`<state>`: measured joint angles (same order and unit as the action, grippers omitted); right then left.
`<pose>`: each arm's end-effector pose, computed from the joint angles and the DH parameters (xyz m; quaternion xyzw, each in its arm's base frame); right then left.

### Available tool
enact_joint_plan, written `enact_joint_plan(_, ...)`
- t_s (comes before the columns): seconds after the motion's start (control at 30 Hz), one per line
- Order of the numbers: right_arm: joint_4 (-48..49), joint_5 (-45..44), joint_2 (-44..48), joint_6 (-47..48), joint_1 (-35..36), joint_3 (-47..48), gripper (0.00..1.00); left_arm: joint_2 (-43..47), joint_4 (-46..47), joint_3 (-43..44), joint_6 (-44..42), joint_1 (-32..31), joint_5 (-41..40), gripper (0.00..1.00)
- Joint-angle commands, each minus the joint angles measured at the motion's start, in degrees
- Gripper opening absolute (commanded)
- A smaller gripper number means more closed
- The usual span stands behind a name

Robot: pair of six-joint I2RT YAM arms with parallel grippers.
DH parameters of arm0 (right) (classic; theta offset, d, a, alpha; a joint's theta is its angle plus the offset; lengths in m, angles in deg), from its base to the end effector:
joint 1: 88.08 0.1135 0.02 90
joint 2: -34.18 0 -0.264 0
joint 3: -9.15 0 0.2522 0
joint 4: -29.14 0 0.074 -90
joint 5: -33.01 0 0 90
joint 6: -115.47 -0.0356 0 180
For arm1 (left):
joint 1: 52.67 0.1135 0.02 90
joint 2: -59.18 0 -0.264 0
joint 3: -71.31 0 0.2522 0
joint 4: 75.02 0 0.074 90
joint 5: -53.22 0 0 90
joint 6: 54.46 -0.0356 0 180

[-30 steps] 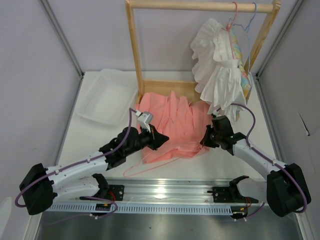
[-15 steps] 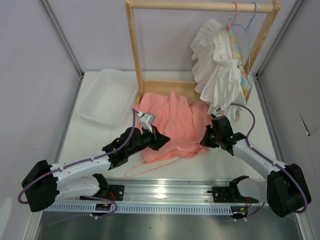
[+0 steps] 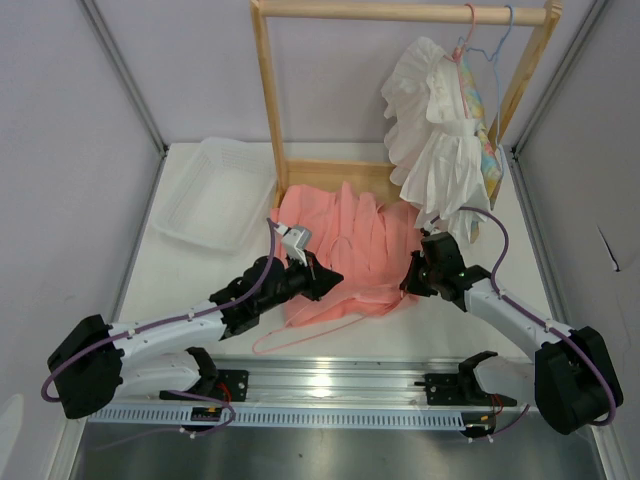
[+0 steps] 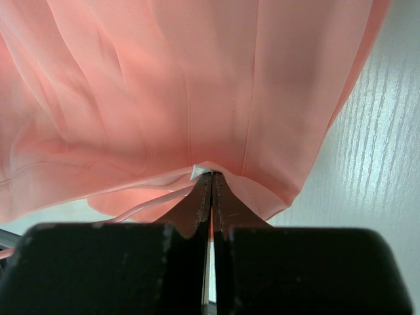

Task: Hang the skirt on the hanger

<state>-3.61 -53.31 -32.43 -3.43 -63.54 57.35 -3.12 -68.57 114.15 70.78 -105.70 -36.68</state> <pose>0.2021 0.0948 0.1908 0.0252 0.9423 0.1765 0.2832 0.1454 -0.1933 0.2386 0.1216 0.7732 -0.4339 0.4463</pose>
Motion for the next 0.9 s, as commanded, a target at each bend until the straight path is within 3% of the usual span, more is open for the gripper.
enact_joint_plan(0.0, -0.8, -0.8, 0.9, 0.0, 0.4, 2.0, 0.0, -0.8, 6.5, 0.1, 1.6, -0.5, -1.9, 0.0)
enact_joint_plan(0.6, -3.7, -2.2, 1.1, 0.2, 2.0, 3.0, 0.0, 1.4, 13.4, -4.9, 3.2, -0.5, -5.5, 0.0)
enact_joint_plan(0.87, -5.4, -3.6, 0.6, -0.4, 3.5, 4.9, 0.0, -2.8, 20.0, -7.2, 5.0, -0.6, -3.9, 0.0)
